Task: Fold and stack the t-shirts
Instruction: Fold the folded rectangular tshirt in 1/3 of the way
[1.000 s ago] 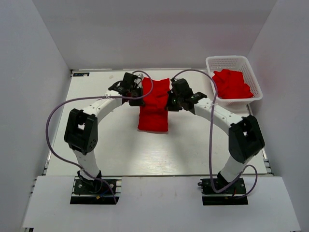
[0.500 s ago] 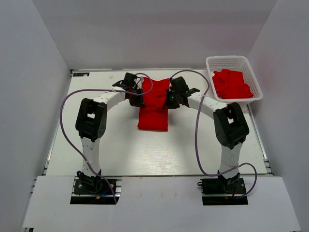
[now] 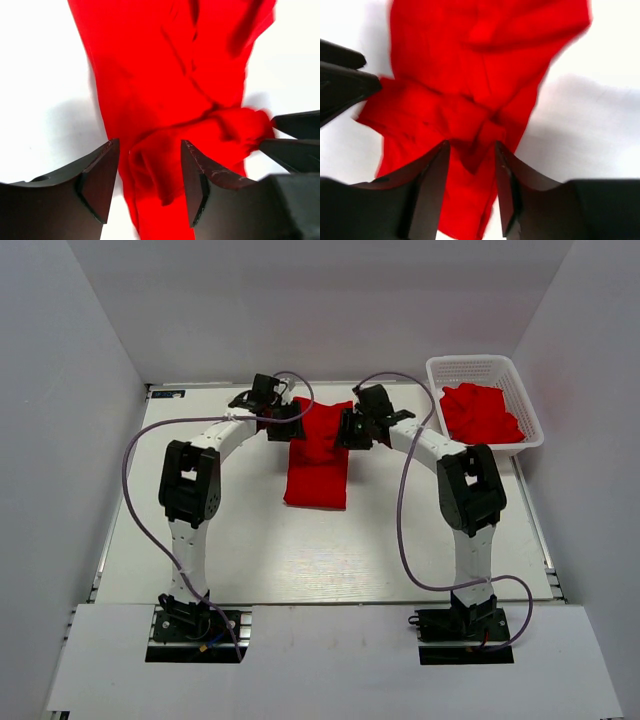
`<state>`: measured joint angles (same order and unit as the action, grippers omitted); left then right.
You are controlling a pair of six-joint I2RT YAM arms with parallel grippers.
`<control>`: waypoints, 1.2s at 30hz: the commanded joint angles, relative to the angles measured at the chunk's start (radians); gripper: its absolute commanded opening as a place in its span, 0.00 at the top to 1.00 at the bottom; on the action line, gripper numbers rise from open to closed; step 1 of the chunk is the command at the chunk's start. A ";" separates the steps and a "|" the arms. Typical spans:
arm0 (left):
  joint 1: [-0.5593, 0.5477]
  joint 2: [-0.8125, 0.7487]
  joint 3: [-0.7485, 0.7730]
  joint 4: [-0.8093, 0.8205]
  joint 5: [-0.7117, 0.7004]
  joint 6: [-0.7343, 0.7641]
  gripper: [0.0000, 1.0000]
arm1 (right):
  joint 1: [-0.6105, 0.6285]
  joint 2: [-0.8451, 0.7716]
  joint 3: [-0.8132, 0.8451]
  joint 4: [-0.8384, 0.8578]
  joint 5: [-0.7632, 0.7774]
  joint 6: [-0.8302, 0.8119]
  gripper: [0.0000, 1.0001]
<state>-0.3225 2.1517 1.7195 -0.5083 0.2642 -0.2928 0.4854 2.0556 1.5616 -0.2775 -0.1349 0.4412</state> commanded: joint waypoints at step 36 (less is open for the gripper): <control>0.007 -0.288 -0.503 0.321 0.337 0.001 1.00 | 0.032 0.007 -0.125 0.189 -0.138 -0.062 1.00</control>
<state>-0.3096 1.8721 1.2396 -0.2253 0.5339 -0.2928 0.5209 1.9900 1.3533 -0.1368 -0.2836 0.4061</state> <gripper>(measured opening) 0.018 0.005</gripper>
